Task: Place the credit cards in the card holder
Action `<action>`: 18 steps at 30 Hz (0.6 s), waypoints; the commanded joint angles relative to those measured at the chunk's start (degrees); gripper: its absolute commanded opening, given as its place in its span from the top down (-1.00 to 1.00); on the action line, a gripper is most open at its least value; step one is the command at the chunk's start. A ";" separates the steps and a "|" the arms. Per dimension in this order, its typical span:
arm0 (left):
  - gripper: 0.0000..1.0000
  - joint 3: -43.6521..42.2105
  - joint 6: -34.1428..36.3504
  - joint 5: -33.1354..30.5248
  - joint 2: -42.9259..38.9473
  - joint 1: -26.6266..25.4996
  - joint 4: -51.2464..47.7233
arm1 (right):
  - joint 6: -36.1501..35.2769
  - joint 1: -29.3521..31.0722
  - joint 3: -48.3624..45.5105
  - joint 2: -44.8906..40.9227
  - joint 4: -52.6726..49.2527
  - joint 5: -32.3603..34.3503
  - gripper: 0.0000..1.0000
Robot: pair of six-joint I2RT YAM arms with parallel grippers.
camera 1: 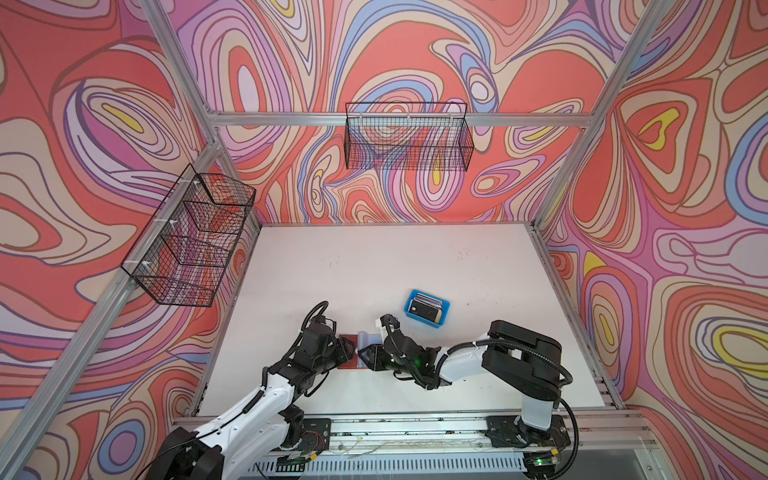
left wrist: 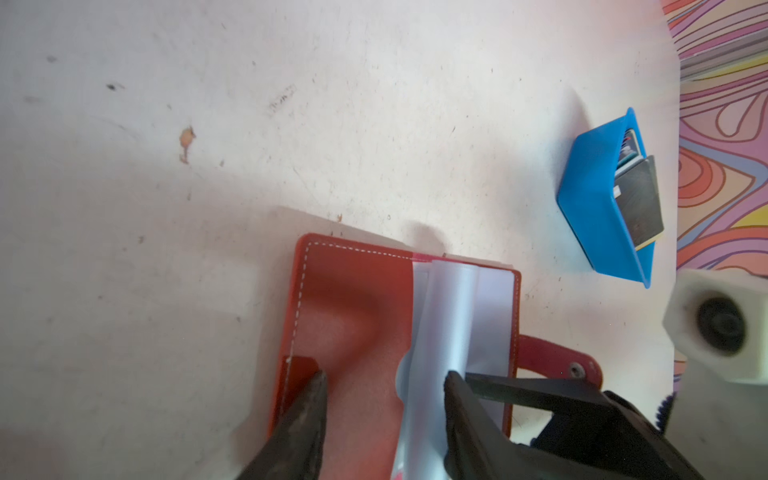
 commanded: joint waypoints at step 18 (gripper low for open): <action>0.41 5.47 4.94 1.25 14.56 0.44 0.25 | 0.00 0.49 1.33 2.71 2.88 -0.63 0.28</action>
